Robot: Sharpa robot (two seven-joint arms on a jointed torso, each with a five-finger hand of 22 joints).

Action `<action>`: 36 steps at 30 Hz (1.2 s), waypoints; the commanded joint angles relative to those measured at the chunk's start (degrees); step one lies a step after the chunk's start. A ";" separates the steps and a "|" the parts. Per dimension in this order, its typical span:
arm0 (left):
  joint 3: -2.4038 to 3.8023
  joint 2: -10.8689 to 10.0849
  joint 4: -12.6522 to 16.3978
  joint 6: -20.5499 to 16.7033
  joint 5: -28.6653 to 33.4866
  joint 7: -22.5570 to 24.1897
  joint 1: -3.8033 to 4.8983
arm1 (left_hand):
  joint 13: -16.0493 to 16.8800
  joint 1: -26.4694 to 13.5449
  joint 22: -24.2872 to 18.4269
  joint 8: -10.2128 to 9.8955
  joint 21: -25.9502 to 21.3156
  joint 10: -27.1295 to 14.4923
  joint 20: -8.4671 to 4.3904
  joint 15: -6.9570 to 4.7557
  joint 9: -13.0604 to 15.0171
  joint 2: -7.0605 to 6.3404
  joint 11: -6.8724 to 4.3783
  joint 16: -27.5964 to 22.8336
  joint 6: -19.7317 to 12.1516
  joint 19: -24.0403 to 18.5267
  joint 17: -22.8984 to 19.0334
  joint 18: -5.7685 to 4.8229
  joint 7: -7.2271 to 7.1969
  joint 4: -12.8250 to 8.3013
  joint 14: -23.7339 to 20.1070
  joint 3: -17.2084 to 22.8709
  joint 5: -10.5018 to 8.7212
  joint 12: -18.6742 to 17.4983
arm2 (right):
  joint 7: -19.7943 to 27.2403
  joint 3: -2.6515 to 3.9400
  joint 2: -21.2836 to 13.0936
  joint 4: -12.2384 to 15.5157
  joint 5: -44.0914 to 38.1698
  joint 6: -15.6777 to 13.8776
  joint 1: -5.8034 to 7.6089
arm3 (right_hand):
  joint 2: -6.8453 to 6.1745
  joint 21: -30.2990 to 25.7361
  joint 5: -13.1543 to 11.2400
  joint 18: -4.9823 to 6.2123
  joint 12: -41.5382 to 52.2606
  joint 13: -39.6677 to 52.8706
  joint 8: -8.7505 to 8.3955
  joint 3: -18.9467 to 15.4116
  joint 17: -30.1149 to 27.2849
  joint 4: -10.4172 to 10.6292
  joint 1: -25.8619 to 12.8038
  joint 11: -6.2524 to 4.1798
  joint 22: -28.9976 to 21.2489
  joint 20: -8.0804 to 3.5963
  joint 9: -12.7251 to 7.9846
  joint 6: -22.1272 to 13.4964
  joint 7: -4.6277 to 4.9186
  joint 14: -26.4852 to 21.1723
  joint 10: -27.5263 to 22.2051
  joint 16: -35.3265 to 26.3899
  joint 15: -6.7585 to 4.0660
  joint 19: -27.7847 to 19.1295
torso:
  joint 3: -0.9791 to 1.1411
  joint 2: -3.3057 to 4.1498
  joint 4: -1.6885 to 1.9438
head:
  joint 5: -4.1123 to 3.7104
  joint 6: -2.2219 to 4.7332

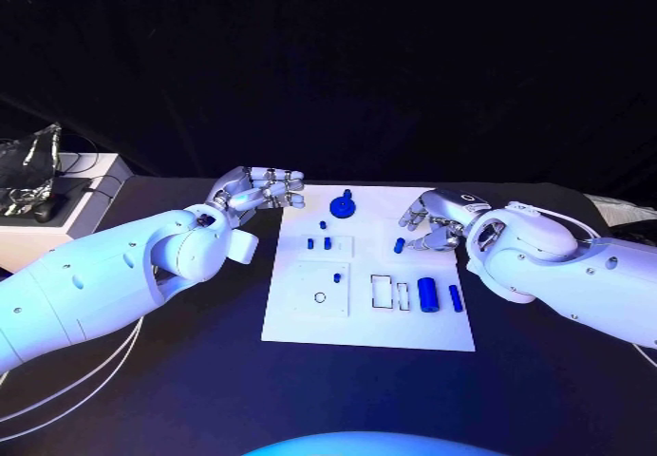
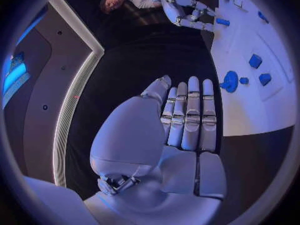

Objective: Assemble the parts on the task board

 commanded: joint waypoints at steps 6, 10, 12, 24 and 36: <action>0.05 0.02 0.28 0.00 -0.11 1.00 -0.04 | 0.02 0.42 0.09 0.02 0.32 -0.07 -0.09 -0.16 0.00 0.08 -0.01 -0.09 -0.02 -0.27 0.07 -0.77 0.30 -0.36 -0.17 -0.07 0.01 -0.20 | 0.71 -0.43 1.41 -1.13 -0.43 4.78 -0.10 | 0.42 0.46 -0.12 0.34 0.01 0.01 -0.17 1.55 0.00 -0.10 -0.46 -0.23 2.01 -0.53 -0.05 1.40 0.04 -0.30 1.07 0.45 -0.30 2.60 | 0.02 -0.02 -0.17 | 0.10 -0.20; 0.06 0.01 0.28 0.08 -0.11 0.96 -0.04 | 0.02 0.42 0.09 0.02 0.32 -0.07 -0.09 -0.16 0.00 0.08 -0.01 -0.09 -0.02 -0.27 0.07 -0.77 0.30 -0.36 -0.17 -0.07 0.01 -0.20 | 0.68 -0.63 2.10 -1.72 -0.44 5.25 -0.43 | 0.48 0.40 0.00 0.31 -0.01 0.00 -0.18 2.50 -0.06 -0.23 -0.85 -0.29 2.00 -0.58 -0.05 1.90 0.23 -0.30 1.37 0.47 -0.35 2.59 | 0.08 -0.03 -0.06 | 0.10 -0.34; 0.06 -0.01 0.27 0.15 -0.11 0.93 -0.04 | 0.02 0.38 0.15 0.01 0.38 -0.07 -0.11 -0.14 -0.01 0.08 0.00 -0.10 -0.01 -0.36 0.08 -0.81 0.31 -0.43 -0.22 -0.03 0.02 -0.20 | 0.72 -0.70 2.44 -1.94 -0.41 5.27 -0.64 | 0.48 0.54 0.03 0.26 -0.02 0.00 -0.17 3.16 -0.09 -0.24 -1.19 -0.32 2.03 -0.62 -0.05 2.25 0.31 -0.29 1.58 0.52 -0.38 2.60 | 0.08 -0.02 -0.02 | 0.13 -0.33; 0.06 -0.07 0.24 0.41 -0.10 0.81 -0.04 | 0.03 0.39 0.15 0.01 0.38 -0.05 -0.11 -0.14 -0.01 0.07 -0.01 -0.11 -0.02 -0.38 0.08 -0.81 0.30 -0.44 -0.25 -0.03 0.02 -0.19 | 0.96 -0.79 3.03 -1.81 -0.38 3.83 -1.00 | 0.73 1.24 0.13 0.07 -0.06 0.00 -0.19 5.49 -0.17 -0.09 -1.97 -0.48 2.16 -0.77 -0.06 3.71 0.47 -0.29 2.42 0.69 -0.49 2.59 | 0.07 0.04 -0.19 | 0.25 -0.46; 0.06 -0.06 0.17 0.95 -0.06 0.56 -0.04 | 0.03 0.38 0.17 0.02 0.40 0.03 -0.09 -0.13 0.00 0.12 -0.04 -0.08 0.06 -0.46 0.08 -0.84 0.25 -0.50 -0.30 0.02 0.00 -0.19 | 0.73 -0.79 3.29 -1.87 -0.17 -0.20 -1.23 | 3.34 5.22 -0.71 -0.63 0.23 0.09 0.00 7.18 -0.04 1.20 -2.04 -1.63 3.00 -1.14 0.10 5.94 0.21 -0.11 6.09 1.10 -1.15 2.90 | 0.05 -0.07 -0.08 | 0.34 -0.73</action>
